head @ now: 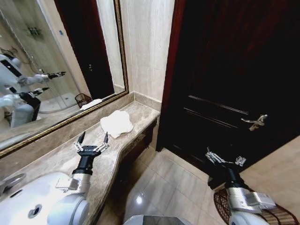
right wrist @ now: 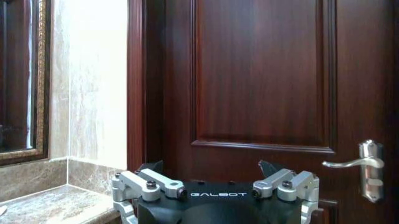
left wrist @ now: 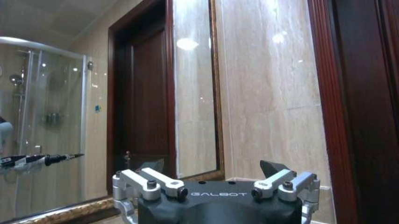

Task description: Discard the used towel into the hamper.

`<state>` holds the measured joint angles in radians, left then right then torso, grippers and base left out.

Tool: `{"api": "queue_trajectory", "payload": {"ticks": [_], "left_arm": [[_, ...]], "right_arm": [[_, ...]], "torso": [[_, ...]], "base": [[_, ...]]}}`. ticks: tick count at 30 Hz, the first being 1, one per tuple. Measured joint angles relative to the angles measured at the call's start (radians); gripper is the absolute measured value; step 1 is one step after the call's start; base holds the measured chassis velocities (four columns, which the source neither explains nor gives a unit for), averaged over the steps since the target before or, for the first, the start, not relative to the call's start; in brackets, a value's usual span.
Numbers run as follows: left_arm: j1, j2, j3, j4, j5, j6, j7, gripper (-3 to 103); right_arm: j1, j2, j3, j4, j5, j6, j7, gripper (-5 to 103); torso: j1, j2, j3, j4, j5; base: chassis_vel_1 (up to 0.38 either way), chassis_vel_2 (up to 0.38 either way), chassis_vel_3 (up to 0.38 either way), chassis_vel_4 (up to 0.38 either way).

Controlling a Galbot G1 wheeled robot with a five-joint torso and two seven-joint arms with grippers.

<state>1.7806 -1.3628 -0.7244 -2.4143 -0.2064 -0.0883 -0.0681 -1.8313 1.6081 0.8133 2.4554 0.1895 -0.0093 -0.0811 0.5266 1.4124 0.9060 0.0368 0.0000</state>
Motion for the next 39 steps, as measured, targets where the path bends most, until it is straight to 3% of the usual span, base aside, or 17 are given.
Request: {"api": "queue_trajectory", "payload": {"ticks": [17,19,21,22,29,33,37,39], "left_arm": [[-0.009,0.006,-0.001,0.010,-0.002,0.043,-0.023,100],[-0.013,0.009,0.000,0.003,-0.002,0.105,-0.049,100],[-0.014,0.010,0.000,0.001,-0.002,0.117,-0.053,100],[-0.022,0.016,0.003,-0.004,-0.007,0.163,-0.070,100],[-0.048,0.036,0.007,-0.011,-0.039,0.250,-0.081,100],[-0.094,0.073,0.014,-0.005,-0.096,0.367,-0.117,100],[-0.116,0.088,0.015,0.002,-0.121,0.408,-0.131,100],[-0.164,0.116,0.018,0.022,-0.168,0.476,-0.151,100]], "right_arm": [[0.001,0.000,0.001,0.004,-0.002,-0.006,-0.009,100],[0.001,0.000,0.000,0.004,-0.001,-0.009,-0.009,100],[0.002,0.000,-0.001,0.004,0.000,-0.009,-0.009,100],[0.003,0.000,-0.002,0.004,0.005,-0.009,-0.008,100],[0.003,0.000,0.003,0.000,-0.017,0.003,-0.014,100],[0.002,-0.005,0.008,-0.003,-0.014,0.001,-0.007,100],[0.002,-0.007,0.008,-0.005,-0.013,0.001,-0.005,100],[0.001,-0.008,0.009,-0.009,-0.013,0.001,-0.004,100]], "torso": [[0.000,0.000,0.000,0.0000,0.0000],[0.000,0.000,0.000,-0.0001,-0.0001],[0.000,0.000,0.000,-0.0001,0.0000],[0.000,0.000,0.000,0.0000,0.0002],[0.000,0.000,0.000,0.0000,0.0002],[0.000,0.000,0.000,0.0000,0.0000],[0.000,0.000,0.000,0.0000,-0.0001],[0.000,0.000,0.000,0.0000,0.0001]], "base": [[-0.101,0.097,0.105,-0.104],[-0.126,0.099,0.115,-0.117],[-0.125,0.098,0.119,-0.122],[-0.106,0.108,0.115,-0.104],[-0.066,0.061,0.064,-0.057],[-0.006,0.002,-0.023,-0.027],[0.010,-0.011,-0.005,0.026],[0.000,0.000,0.000,0.000]]}}
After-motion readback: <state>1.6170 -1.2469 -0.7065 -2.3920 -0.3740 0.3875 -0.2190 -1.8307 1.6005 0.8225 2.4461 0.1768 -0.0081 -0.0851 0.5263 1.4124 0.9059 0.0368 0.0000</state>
